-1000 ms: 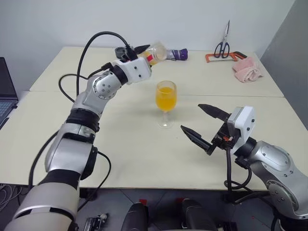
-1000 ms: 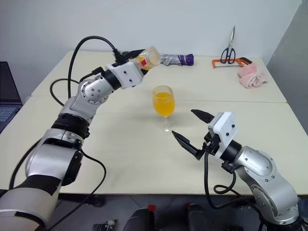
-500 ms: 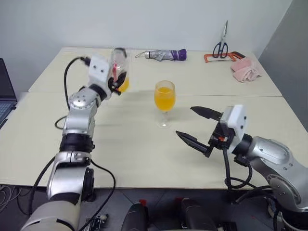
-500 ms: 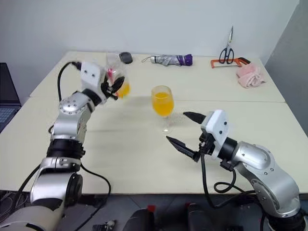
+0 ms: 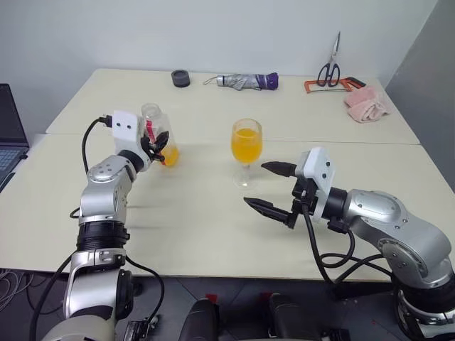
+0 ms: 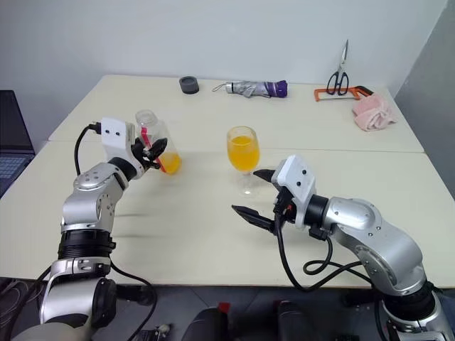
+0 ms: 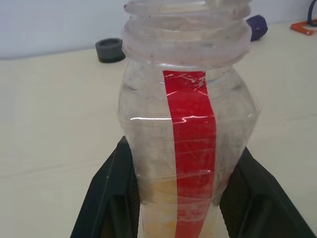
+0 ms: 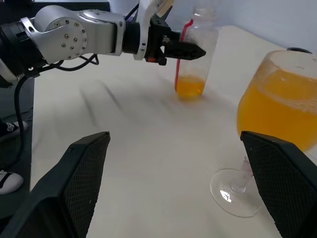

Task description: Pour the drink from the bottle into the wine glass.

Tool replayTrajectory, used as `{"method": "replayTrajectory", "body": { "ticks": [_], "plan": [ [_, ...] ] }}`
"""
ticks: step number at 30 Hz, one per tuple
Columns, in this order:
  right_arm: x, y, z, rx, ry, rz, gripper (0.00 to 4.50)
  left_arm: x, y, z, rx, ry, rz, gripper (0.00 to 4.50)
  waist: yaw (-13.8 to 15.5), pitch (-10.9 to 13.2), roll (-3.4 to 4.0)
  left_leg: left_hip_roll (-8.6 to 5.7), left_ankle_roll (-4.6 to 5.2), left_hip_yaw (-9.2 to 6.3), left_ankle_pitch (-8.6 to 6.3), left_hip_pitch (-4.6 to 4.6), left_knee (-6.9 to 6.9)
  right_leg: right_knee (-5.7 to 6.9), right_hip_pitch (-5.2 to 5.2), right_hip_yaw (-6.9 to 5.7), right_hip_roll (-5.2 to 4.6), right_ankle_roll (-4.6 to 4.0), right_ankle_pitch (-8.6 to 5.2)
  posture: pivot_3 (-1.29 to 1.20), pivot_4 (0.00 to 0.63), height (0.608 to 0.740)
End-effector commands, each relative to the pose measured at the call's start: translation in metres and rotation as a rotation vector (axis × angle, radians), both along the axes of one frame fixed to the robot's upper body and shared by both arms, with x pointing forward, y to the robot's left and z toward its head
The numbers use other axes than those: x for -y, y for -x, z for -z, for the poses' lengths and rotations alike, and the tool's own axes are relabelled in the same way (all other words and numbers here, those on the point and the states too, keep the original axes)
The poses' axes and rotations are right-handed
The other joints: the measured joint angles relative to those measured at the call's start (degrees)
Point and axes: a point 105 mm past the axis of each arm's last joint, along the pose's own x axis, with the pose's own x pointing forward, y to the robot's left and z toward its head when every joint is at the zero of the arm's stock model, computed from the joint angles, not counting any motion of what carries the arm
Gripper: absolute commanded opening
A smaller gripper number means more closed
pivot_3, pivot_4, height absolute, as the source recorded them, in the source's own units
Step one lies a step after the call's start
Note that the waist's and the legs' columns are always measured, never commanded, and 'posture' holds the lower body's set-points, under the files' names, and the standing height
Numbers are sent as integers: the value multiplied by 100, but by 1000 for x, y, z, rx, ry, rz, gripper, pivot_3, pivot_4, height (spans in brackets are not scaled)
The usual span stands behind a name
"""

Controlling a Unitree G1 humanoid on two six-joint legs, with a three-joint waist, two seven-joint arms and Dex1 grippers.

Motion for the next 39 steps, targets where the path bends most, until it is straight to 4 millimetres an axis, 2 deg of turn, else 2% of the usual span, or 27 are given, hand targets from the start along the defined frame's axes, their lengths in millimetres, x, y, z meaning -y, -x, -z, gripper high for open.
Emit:
{"method": "replayTrajectory", "body": {
  "ticks": [1, 10, 18, 26, 27, 39],
  "plan": [
    [-2, 0, -11, 54, -12, 10, 4500, -7, 4, -19, 70, -6, -22, 1689, 1, 0, 0, 0, 0, -1, 0, 0, 0, 0, 0, 0, 0, 0, 0, 0, 150, 740],
    [-3, -8, -22, 107, -42, 52, 4500, -7, 6, -11, 76, 19, -17, 1689, 0, 0, 0, 0, 0, -2, 0, 1, -1, 0, 0, 1, -1, 0, 0, 0, 150, 740],
    [-3, -8, -19, 111, -30, 50, 4500, -10, 7, -8, 85, 38, -20, 1689, 0, 0, 0, 0, 0, -3, 0, 0, -2, -2, 0, 0, -1, 0, 0, 0, 150, 740],
    [-2, -7, -17, 111, -27, 51, 4500, -9, 9, -9, 96, 64, -3, 4331, 0, 0, 0, 0, 0, -3, 0, 0, -3, -3, 0, 1, -1, 0, 0, 0, 150, 740],
    [-1, -7, -17, 111, -26, 52, 4500, -8, 9, -9, 98, 62, 0, 4453, 0, 0, 0, 0, 0, -3, 0, 0, -3, -3, 0, 1, -1, 0, 0, 0, 150, 740],
    [5, -2, -11, 90, -12, 51, 4500, -8, 15, -11, 134, 28, 16, 4453, 0, 0, 0, 0, 0, -3, 0, 0, -6, -7, 0, 1, -1, 0, 0, 0, 150, 740]
  ]
}}
